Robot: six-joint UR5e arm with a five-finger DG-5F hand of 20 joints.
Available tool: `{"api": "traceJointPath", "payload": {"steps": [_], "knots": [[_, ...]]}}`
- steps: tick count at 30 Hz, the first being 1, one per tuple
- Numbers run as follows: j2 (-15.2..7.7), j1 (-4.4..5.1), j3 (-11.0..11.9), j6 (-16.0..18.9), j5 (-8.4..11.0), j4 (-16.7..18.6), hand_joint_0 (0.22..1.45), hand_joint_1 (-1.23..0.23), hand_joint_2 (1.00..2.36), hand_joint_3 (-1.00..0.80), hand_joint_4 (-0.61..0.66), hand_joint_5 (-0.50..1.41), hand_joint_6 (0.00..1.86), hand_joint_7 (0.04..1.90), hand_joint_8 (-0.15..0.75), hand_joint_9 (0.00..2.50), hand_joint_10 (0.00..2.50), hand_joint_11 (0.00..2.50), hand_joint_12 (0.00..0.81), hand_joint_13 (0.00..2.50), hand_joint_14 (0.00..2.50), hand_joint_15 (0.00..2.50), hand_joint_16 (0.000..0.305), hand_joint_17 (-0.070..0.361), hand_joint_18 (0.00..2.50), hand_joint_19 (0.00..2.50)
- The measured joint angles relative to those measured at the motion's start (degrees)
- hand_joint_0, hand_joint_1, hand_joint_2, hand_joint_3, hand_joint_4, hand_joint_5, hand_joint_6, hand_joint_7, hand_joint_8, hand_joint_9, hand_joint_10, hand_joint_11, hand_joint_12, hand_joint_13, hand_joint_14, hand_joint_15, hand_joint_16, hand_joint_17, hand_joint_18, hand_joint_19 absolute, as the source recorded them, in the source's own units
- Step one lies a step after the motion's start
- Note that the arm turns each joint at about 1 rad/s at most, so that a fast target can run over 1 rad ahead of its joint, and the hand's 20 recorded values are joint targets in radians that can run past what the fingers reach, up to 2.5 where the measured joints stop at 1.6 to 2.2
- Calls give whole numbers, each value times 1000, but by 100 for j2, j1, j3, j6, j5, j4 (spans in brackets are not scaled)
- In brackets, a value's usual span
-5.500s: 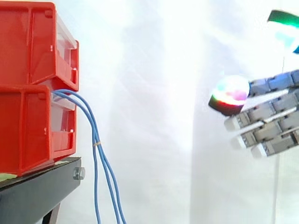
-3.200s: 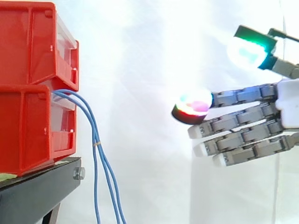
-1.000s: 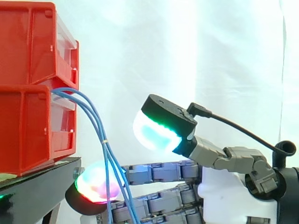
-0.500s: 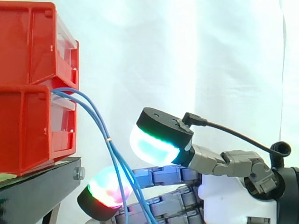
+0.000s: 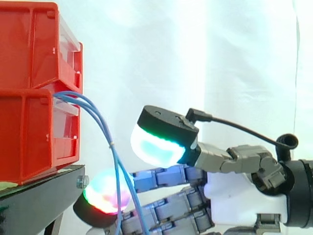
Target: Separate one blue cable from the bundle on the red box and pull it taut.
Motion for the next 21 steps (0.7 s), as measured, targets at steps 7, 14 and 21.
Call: {"api": "traceJointPath", "payload": {"steps": [7, 14, 21], "knots": [[154, -15, 3, -14, -4, -205, 581, -659, 1004, -458, 178, -113, 689, 858, 197, 656, 7, 207, 306, 573, 11, 265, 45, 101, 307, 329], [285, -19, 4, -40, -1, -343, 608, -692, 1008, -378, 140, -140, 806, 711, 198, 657, 9, 255, 304, 588, 12, 286, 44, 100, 316, 333], [325, -22, 4, -44, -13, -412, 632, -765, 1012, -318, 142, -161, 874, 634, 195, 635, 10, 288, 308, 604, 13, 314, 45, 102, 332, 357]]}}
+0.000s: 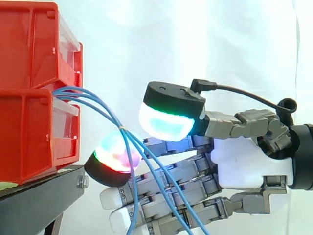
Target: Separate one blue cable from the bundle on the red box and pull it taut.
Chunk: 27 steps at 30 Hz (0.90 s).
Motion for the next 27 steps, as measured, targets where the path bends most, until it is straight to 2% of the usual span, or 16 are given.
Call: {"api": "traceJointPath", "payload": {"steps": [4, 10, 16, 21, 27], "knots": [[37, 0, 0, -1, 6, -60, 635, -785, 1010, -356, 166, -164, 892, 586, 196, 650, 10, 303, 310, 633, 16, 332, 47, 105, 371, 369], [74, 1, 0, -6, 10, -150, 604, -757, 1000, -496, 169, -142, 899, 610, 204, 706, 11, 323, 315, 658, 15, 339, 47, 105, 398, 385], [77, 2, 0, -6, 10, -165, 605, -744, 1000, -500, 148, -116, 922, 661, 208, 851, 14, 410, 311, 734, 17, 399, 46, 103, 457, 419], [78, 12, 0, -6, 20, -166, 647, -788, 1011, -351, 64, -101, 944, 706, 207, 936, 18, 475, 312, 832, 21, 469, 45, 101, 551, 462], [78, 18, 0, -6, 18, -166, 701, -843, 1016, -270, -50, -100, 960, 760, 209, 951, 16, 500, 310, 867, 22, 492, 45, 102, 621, 485]]}}
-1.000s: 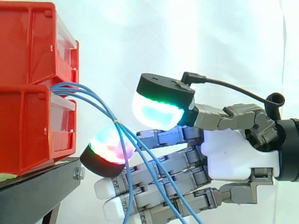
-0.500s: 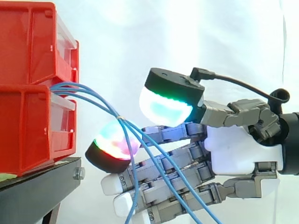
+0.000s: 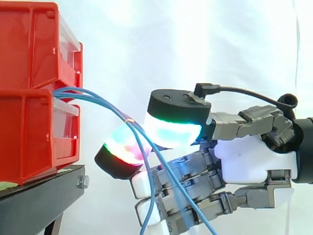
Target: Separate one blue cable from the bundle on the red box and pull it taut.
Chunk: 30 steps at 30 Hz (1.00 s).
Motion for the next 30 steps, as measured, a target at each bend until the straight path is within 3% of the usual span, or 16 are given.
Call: {"api": "traceJointPath", "payload": {"steps": [4, 8, 12, 18, 27, 30], "knots": [[0, 1, 0, 0, -3, 0, 717, -841, 1014, -294, -67, -102, 966, 752, 204, 969, 17, 519, 309, 876, 21, 503, 46, 103, 643, 493], [0, 2, 0, 6, -3, -5, 679, -782, 1010, -368, 18, -105, 964, 715, 204, 993, 17, 543, 313, 879, 21, 503, 46, 103, 645, 507], [0, -4, 0, 13, -3, -30, 637, -747, 1005, -434, 92, -96, 945, 749, 215, 1042, 17, 547, 316, 882, 21, 520, 46, 103, 637, 525], [7, -14, 0, 32, -10, -96, 590, -680, 1002, -487, 102, -82, 923, 834, 210, 1086, 18, 550, 324, 919, 22, 538, 46, 103, 638, 552], [23, -18, 0, 43, -13, -171, 514, -688, 1000, -500, 106, -71, 912, 856, 223, 1132, 17, 541, 344, 962, 21, 546, 50, 112, 686, 559], [32, -20, 0, 44, -20, -194, 517, -753, 1000, -500, 99, -69, 908, 867, 224, 1132, 20, 543, 334, 978, 23, 553, 50, 112, 711, 557]]}}
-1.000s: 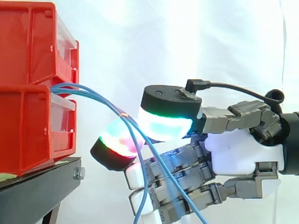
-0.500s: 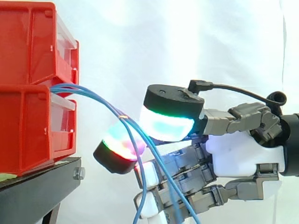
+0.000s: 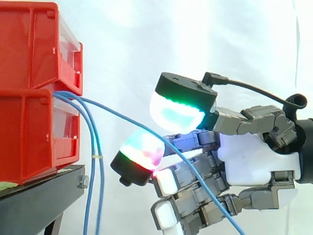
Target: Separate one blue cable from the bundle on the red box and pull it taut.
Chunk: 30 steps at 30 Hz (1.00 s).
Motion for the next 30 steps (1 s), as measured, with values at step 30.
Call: {"api": "traceJointPath", "payload": {"steps": [30], "knots": [[1, 3, 0, 0, -112, -18, 600, -782, 1011, -276, -59, -41, 907, 901, 212, 1092, 11, 287, 350, 987, 16, 382, 51, 115, 788, 528]]}}
